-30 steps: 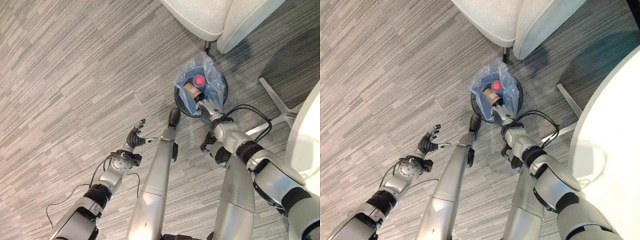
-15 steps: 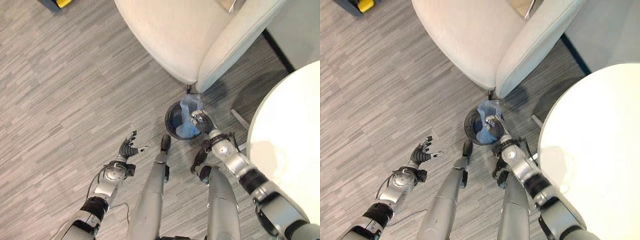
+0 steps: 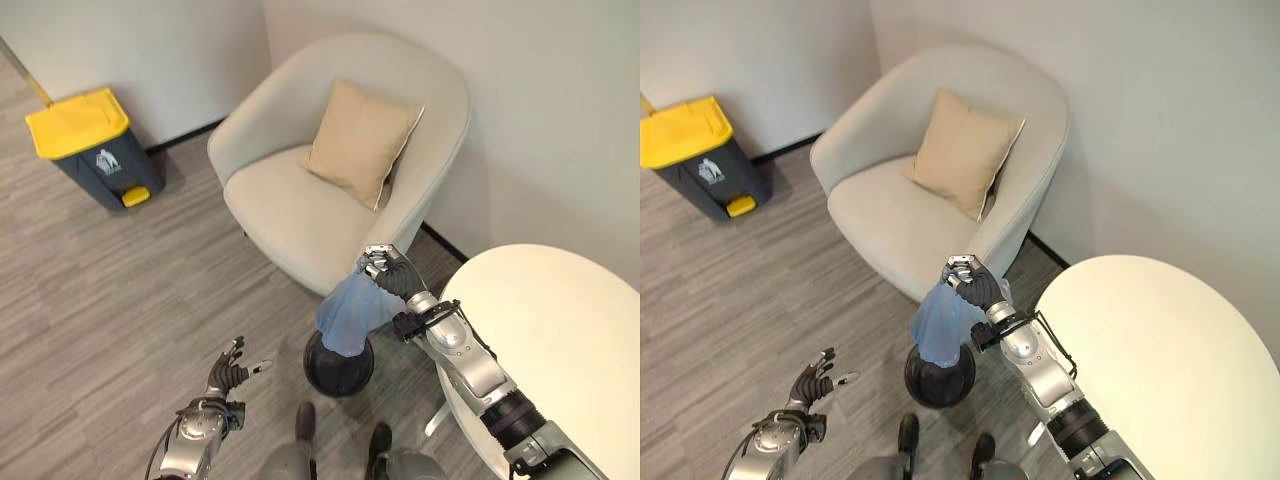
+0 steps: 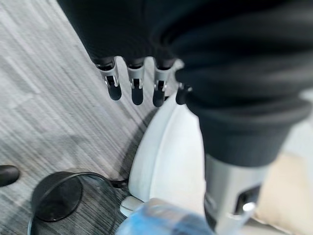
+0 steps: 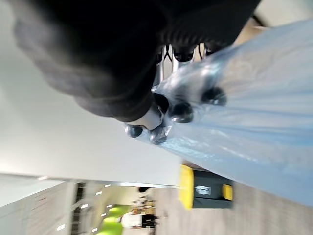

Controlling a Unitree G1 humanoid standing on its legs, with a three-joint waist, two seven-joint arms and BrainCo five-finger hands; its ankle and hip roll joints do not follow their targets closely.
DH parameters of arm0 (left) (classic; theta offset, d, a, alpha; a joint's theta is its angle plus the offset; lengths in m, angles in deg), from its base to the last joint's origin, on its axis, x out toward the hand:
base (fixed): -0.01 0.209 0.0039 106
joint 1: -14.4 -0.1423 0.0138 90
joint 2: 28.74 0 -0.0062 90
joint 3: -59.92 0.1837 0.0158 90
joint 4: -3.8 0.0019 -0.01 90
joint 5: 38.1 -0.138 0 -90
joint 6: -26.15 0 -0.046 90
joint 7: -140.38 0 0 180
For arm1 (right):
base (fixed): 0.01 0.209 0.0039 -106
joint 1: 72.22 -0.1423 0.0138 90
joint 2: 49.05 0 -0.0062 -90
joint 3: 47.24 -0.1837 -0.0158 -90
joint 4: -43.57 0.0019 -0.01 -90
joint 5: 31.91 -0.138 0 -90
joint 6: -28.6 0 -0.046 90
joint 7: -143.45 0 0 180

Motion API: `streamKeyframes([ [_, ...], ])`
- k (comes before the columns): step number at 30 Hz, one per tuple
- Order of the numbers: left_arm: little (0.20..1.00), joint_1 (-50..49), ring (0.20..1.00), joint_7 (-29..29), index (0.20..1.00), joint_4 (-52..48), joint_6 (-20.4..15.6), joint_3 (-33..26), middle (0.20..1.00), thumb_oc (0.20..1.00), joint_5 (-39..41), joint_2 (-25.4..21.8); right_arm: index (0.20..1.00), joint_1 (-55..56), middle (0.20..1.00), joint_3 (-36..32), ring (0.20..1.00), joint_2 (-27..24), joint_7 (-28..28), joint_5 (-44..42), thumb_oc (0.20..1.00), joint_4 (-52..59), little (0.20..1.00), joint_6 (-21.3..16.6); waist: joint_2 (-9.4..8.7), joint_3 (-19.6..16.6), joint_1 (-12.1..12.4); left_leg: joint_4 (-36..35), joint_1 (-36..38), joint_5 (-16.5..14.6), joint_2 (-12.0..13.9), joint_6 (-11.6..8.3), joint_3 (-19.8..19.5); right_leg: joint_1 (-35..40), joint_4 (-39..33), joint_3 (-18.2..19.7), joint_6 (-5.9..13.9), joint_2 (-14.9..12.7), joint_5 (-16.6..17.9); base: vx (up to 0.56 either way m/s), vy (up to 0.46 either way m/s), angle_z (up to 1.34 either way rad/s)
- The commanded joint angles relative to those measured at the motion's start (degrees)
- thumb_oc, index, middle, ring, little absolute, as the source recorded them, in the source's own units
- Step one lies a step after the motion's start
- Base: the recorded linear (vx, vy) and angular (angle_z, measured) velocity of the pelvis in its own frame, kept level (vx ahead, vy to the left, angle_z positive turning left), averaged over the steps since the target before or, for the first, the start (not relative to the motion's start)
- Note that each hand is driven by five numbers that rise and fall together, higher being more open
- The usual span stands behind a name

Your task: Gather garbage on tea table into small bin, then transfer packed bag to large trash can.

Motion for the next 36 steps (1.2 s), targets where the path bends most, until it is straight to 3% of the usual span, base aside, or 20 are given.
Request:
streamKeyframes([
  [1, 1.000, 0.9, 1.000, 0.5, 1.000, -2.7, -1.6, -0.5, 1.000, 1.000, -1.7, -1.3, 0.200, -2.9, 0.200, -0.4, 0.200, 1.4, -1.1, -1.7, 0.200, 5.0, 0.200, -3.3, -1.25, 1.2, 1.0, 0.5, 3.6, -7.1, -1.1, -0.57, 2.1, -0.1, -1.9, 5.2, 5.80, -2.0, 0.7, 0.00, 0.085, -0.33],
  [6, 1.000, 2.2, 1.000, 0.4, 1.000, -2.3, -1.5, -0.2, 1.000, 1.000, -2.2, -1.6, 0.200, -3.5, 0.200, -0.9, 0.200, 1.6, -0.7, -1.1, 0.200, 5.4, 0.200, -3.6, -1.11, 2.6, 1.2, 0.6, 3.0, -5.9, -0.5, -0.15, 1.8, -2.3, 4.0, 9.1, 6.48, -0.9, 0.2, -0.13, 0.015, -0.27],
  [8, 1.000, 3.1, 1.000, 0.5, 1.000, -3.3, -1.7, 0.0, 1.000, 1.000, -2.5, -2.2, 0.200, -3.8, 0.200, -1.9, 0.200, 1.2, 0.0, -0.1, 0.200, 5.5, 0.200, -3.8, -0.77, 3.1, 1.0, 1.7, 1.0, -4.8, -0.2, 0.05, 1.0, -3.0, 8.3, 12.2, 5.81, 1.0, -1.9, -0.22, -0.024, 0.15],
  [11, 1.000, 3.3, 1.000, 0.6, 1.000, -3.7, -1.6, -0.1, 1.000, 1.000, -2.8, -2.8, 0.200, -3.6, 0.200, -3.4, 0.200, 0.9, 0.8, 0.0, 0.200, 6.1, 0.200, -4.1, -0.37, 2.3, 1.9, 2.3, -2.5, -2.9, 0.4, -0.10, -0.1, -1.1, 12.6, 13.5, 4.54, 2.9, -5.3, -0.26, -0.113, 0.60],
  [13, 1.000, 2.7, 1.000, 0.6, 1.000, -4.5, -1.5, -0.6, 1.000, 1.000, -2.8, -3.2, 0.200, -2.9, 0.200, -4.2, 0.200, 1.2, 1.4, 0.1, 0.200, 6.0, 0.200, -4.0, -0.97, 1.5, 3.3, 2.5, -5.2, -1.9, -0.1, -0.44, -0.5, 1.8, 10.8, 14.1, 4.10, 3.0, -6.6, -0.28, -0.226, 0.57],
  [14, 1.000, 2.2, 1.000, 0.3, 1.000, -5.5, -1.3, -0.7, 1.000, 1.000, -2.9, -3.0, 0.200, -2.7, 0.200, -4.6, 0.200, 0.9, 2.2, 0.5, 0.200, 6.3, 0.200, -3.7, -1.66, 1.4, 4.8, 2.7, -10.0, 2.4, -0.2, -2.49, -1.9, 5.4, 1.8, 16.9, 1.18, 5.7, -9.2, -0.41, -0.323, 0.21],
  [15, 1.000, 1.9, 1.000, 0.2, 1.000, -6.2, -1.1, -0.6, 1.000, 1.000, -2.8, -2.3, 0.200, -1.9, 0.200, -5.7, 0.200, -0.2, 2.7, -0.2, 0.200, 6.4, 0.200, -3.9, -0.69, 1.8, 4.9, 1.7, -12.4, 5.2, 0.0, -4.33, -3.4, 5.4, -1.8, 17.3, -0.16, 7.9, -9.6, -0.50, -0.366, 0.57],
  [17, 1.000, 3.0, 1.000, 0.2, 1.000, -7.4, -1.2, 0.0, 1.000, 1.000, -2.7, -1.8, 0.200, -1.9, 0.200, -6.6, 0.200, -1.7, 3.2, -0.4, 0.200, 6.2, 0.200, -4.1, 0.44, 3.6, 4.4, 1.3, -14.7, 6.0, 0.0, -6.01, -3.4, 4.4, -2.6, 15.8, -0.62, 8.6, -8.5, -0.38, -0.131, 1.07],
  [21, 1.000, 4.4, 1.000, 1.4, 1.000, -10.5, -1.9, 1.3, 1.000, 1.000, -3.4, -2.1, 0.200, -2.5, 0.200, -7.4, 0.200, -4.1, 3.6, -0.1, 0.200, 6.8, 0.200, -3.8, -0.61, 4.8, 2.0, 8.7, -13.7, -0.2, 0.5, -3.70, 1.0, 2.2, -4.0, 11.1, -0.15, 5.9, -5.8, -0.29, -0.028, 0.61],
  [22, 1.000, 4.4, 1.000, 1.4, 1.000, -10.6, -1.9, 1.3, 1.000, 1.000, -3.4, -2.1, 0.200, -2.5, 0.200, -7.4, 0.200, -4.1, 3.6, -0.1, 0.200, 6.8, 0.200, -3.8, -0.51, 4.7, 2.0, 8.9, -14.0, -0.1, 0.6, -3.71, 0.9, 2.1, -4.1, 11.1, -0.17, 6.0, -5.6, -0.21, -0.016, 0.93],
  [23, 1.000, 4.6, 1.000, 1.9, 1.000, -12.6, -2.2, 1.7, 1.000, 1.000, -3.8, -2.4, 0.200, -2.1, 0.200, -7.8, 0.200, -5.1, 3.0, 0.2, 0.200, 7.6, 0.200, -3.7, -1.65, 4.5, 0.9, 12.8, -11.9, -4.3, 0.9, -3.38, 1.5, 1.7, -5.1, 9.2, 0.09, 4.3, -4.6, -0.14, -0.011, 0.68],
  [26, 1.000, 5.2, 1.000, 2.6, 1.000, -15.3, -2.6, 2.4, 1.000, 1.000, -4.5, -2.9, 0.200, -1.0, 0.200, -8.6, 0.200, -5.8, 2.4, 0.1, 0.200, 8.1, 0.200, -3.8, -2.39, 3.7, -0.5, 14.7, -7.9, -7.9, 2.5, -3.46, 2.6, 1.7, -6.3, 6.8, 0.22, 3.0, -3.8, -0.11, 0.017, 0.61],
  [30, 1.000, 6.3, 1.000, 3.6, 1.000, -18.3, -3.0, 4.2, 1.000, 1.000, -5.8, -3.3, 0.200, 0.3, 0.200, -9.8, 0.200, -6.4, 2.1, -0.2, 0.200, 8.3, 0.200, -3.9, -1.98, 2.1, -1.8, 9.9, -2.9, -7.9, 4.8, -4.41, 4.7, 1.9, -7.9, 3.3, 0.52, 2.5, -3.0, 0.00, 0.059, 0.63],
  [36, 1.000, 8.2, 1.000, 5.7, 1.000, -24.5, -4.1, 6.5, 1.000, 1.000, -9.4, -5.5, 0.200, -0.6, 0.200, -9.1, 0.200, -5.5, 0.5, -1.8, 0.200, 8.8, 0.200, -4.3, -2.91, 0.4, -1.5, 4.7, 0.8, -8.1, 3.5, -4.17, 4.1, 3.5, -8.7, 3.3, 1.64, 1.9, -1.7, 0.03, 0.090, 0.28],
])
